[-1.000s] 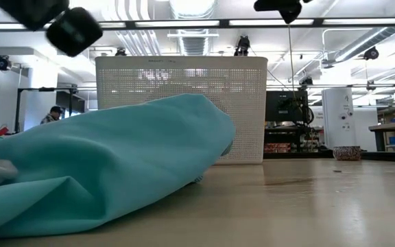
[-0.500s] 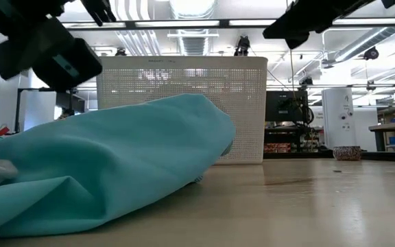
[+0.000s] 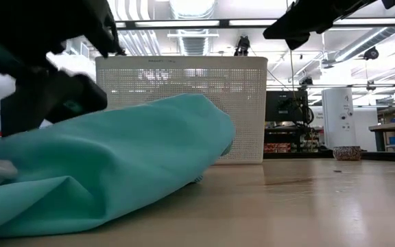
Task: Sort clothes
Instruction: Put the gray sock into the white bin
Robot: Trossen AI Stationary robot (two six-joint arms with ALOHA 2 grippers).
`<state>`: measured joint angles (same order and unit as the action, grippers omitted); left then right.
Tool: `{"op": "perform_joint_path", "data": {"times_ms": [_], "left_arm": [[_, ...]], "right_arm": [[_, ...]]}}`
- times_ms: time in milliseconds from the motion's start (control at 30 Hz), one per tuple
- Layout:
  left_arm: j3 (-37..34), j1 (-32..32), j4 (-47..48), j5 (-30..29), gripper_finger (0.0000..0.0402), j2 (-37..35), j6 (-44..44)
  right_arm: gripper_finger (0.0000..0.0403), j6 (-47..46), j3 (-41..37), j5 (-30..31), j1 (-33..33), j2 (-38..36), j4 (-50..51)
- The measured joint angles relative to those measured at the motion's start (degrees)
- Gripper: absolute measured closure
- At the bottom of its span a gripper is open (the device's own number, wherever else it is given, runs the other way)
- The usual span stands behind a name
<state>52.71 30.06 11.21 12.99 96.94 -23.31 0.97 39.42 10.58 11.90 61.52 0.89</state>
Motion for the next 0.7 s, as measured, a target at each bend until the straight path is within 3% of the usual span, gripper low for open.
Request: {"op": "perform_joint_path", "data": {"times_ms": [100,233,300,533,700], "left_arm": [[0.0,0.3,0.5,-0.3,0.0261,1.4,0.8],[0.0,0.4,2.6,-0.3,0.0359,1.2,2.0],[0.0,0.4,4.8,0.3,0.0389,0.3,2.0],[2.2,0.7,13.3,-0.2,0.0399,-6.6,1.9],[7.6,0.7,18.7,-7.1,0.04,-13.1,5.1]], "right_arm": [[0.0403,0.0,0.0,0.0,0.0,0.0,0.0],[0.0403,0.0,0.0,0.0,0.0,0.0,0.0],[0.0403,0.0,0.0,0.0,0.0,0.0,0.0],[0.0403,0.2,0.1,0.0,0.0,0.0,0.1],[0.0403,0.3,0.1,0.0,0.0,0.0,0.1]]}}
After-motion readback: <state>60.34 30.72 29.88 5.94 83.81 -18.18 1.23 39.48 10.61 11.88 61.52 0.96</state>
